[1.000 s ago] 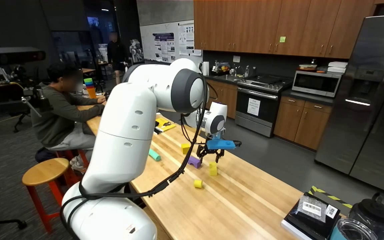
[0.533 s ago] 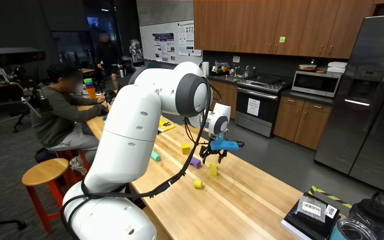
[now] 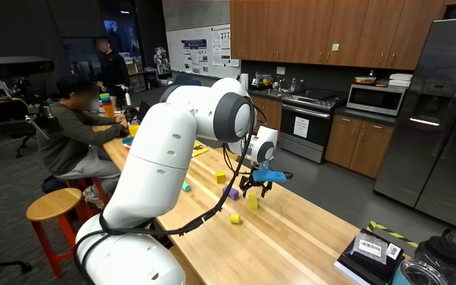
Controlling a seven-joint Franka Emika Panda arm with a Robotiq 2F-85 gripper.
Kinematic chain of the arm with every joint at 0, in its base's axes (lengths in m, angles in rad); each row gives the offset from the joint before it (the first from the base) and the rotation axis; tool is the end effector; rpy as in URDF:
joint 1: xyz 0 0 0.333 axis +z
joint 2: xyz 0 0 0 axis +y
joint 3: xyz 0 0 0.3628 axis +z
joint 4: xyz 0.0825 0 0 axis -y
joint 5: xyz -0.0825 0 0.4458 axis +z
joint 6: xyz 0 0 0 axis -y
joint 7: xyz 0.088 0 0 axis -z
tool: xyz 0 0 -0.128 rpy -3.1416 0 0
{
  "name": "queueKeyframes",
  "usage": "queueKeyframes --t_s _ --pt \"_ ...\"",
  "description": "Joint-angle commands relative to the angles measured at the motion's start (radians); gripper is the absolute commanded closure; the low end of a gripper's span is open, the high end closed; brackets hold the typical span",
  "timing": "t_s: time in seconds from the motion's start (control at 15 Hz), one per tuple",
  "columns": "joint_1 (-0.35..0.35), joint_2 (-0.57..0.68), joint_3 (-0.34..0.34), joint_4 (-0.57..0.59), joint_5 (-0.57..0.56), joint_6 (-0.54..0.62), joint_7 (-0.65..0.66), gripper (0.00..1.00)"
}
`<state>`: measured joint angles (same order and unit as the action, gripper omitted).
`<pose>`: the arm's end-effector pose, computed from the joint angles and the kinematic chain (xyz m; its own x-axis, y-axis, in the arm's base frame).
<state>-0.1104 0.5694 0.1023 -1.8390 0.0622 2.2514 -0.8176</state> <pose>0.6921 -0.0055 0.1799 0.7256 0.6871 -0.0367 0.6715 -0.7187 -0.1804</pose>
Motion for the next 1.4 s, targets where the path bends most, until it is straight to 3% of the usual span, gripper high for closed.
queueKeyframes --t_s 0.0,0.13,0.2,0.27,0.4,0.73,0.93,1.33 --pt "-0.004 0.014 -0.003 0.014 -0.004 0.001 0.023 0.0" --pt "0.003 0.014 -0.011 0.007 -0.012 0.015 0.049 0.02" --pt "0.005 0.014 -0.013 0.006 -0.014 0.023 0.065 0.27" --pt "0.008 0.012 -0.016 0.003 -0.019 0.032 0.082 0.27" --pt "0.01 0.011 -0.018 -0.001 -0.023 0.049 0.109 0.36" --pt "0.008 0.012 -0.015 -0.006 -0.036 0.072 0.155 0.78" --pt "0.004 0.011 -0.012 -0.011 -0.035 0.078 0.169 0.98" --pt "0.035 -0.075 -0.038 -0.094 -0.106 0.186 0.268 0.94"
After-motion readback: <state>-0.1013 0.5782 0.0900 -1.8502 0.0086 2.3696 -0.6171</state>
